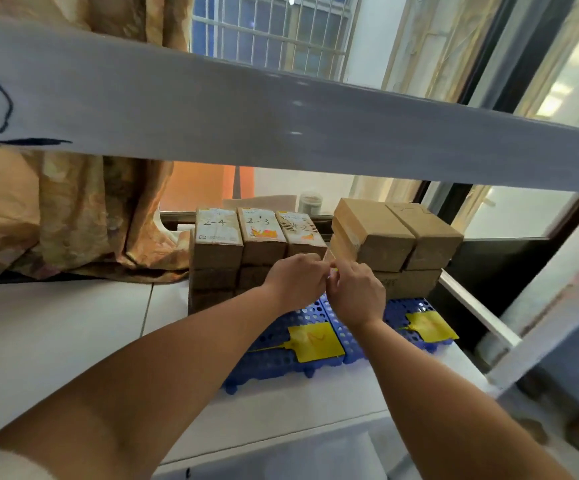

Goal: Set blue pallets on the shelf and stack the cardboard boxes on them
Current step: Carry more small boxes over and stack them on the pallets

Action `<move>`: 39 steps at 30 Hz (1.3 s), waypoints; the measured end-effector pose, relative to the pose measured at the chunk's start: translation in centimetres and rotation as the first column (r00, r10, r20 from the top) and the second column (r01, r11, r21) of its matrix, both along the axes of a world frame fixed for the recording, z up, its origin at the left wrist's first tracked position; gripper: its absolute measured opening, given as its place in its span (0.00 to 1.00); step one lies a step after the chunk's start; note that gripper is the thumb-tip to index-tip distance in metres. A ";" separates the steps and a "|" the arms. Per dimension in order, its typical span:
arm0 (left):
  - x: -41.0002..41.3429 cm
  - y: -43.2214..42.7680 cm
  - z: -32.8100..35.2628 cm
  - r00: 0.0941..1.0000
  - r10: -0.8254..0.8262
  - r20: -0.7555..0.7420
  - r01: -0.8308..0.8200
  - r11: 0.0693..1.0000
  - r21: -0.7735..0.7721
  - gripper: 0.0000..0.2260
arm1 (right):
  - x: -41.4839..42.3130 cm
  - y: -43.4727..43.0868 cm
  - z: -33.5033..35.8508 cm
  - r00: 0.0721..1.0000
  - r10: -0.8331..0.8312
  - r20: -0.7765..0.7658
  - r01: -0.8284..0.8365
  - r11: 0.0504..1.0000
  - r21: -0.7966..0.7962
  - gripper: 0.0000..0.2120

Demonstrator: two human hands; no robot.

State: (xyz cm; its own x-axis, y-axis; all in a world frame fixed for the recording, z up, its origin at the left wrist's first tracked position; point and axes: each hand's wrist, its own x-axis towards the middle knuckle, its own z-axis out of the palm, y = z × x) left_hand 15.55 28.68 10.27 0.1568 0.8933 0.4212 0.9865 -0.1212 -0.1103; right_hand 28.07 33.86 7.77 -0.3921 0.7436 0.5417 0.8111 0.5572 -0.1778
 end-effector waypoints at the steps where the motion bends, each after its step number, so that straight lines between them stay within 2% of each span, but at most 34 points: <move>1: 0.7 0.3 -0.4 0.997 0.017 0.072 -0.010 0.996 -0.086 0.10 | 0.5 0.0 -0.3 1.000 -0.019 0.003 0.019 1.000 0.004 0.09; 5: 2.3 1.3 -1.5 0.938 0.047 0.344 0.026 0.979 -0.204 0.12 | 2.2 0.4 -1.0 0.995 -0.098 0.008 0.098 0.995 -0.018 0.09; 8: 3.2 2.1 -1.7 0.808 0.084 0.583 0.065 0.971 -0.230 0.14 | 3.1 1.2 -1.3 0.992 -0.116 0.043 0.118 0.991 -0.064 0.08; 11: 4.4 3.0 -1.1 0.711 0.038 0.702 0.138 0.972 -0.192 0.23 | 3.7 2.4 -1.4 0.992 -0.099 0.076 0.110 0.981 -0.160 0.13; 14: 6.0 4.8 -1.8 0.675 0.065 0.735 0.112 0.975 -0.190 0.26 | 4.5 4.0 -1.5 0.993 -0.091 0.080 0.104 0.980 -0.172 0.21; 17: 7.3 7.0 -2.5 0.630 0.149 0.762 0.057 0.970 -0.237 0.29 | 5.9 6.3 -1.1 0.986 -0.065 0.151 0.086 0.987 -0.139 0.23; 21: 9.0 10.3 -2.2 0.506 0.216 0.835 -0.002 0.968 -0.249 0.32 | 8.5 9.8 -0.3 0.985 -0.003 0.174 0.023 0.993 -0.112 0.24; 25: 10.9 13.2 -1.7 0.332 0.314 0.889 -0.160 0.948 -0.275 0.35 | 11.1 13.4 0.3 0.997 0.003 0.073 0.000 0.999 -0.048 0.26; 28: 11.9 14.3 -1.7 0.236 0.417 0.877 -0.246 0.899 -0.362 0.40 | 12.7 15.6 0.8 0.999 -0.048 -0.016 0.047 0.998 -0.047 0.24; 32: 12.2 15.4 -2.1 0.004 0.485 0.875 -0.297 0.836 -0.462 0.37 | 14.7 18.3 1.0 0.974 -0.142 -0.178 0.114 0.981 -0.155 0.23; 35: 12.5 15.9 -2.5 -0.167 0.458 0.873 -0.286 0.825 -0.487 0.32 | 16.0 20.0 1.0 0.920 -0.203 -0.334 0.113 0.956 -0.271 0.22; 37: 12.7 16.0 -2.9 -0.231 0.432 0.872 -0.281 0.828 -0.485 0.30 | 16.6 20.8 0.8 0.902 -0.217 -0.374 0.085 0.937 -0.338 0.22; 39: 13.1 16.2 -3.3 -0.258 0.417 0.872 -0.283 0.830 -0.481 0.30 | 17.1 21.5 0.5 0.893 -0.212 -0.396 0.041 0.916 -0.398 0.23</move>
State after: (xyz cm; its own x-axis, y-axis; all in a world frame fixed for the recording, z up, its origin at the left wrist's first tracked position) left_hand 28.63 44.91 6.97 -0.6823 0.6506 -0.3333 -0.1182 0.3518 0.9286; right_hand 45.16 55.39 8.31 -0.0776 0.9485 0.3071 0.6679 0.2782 -0.6903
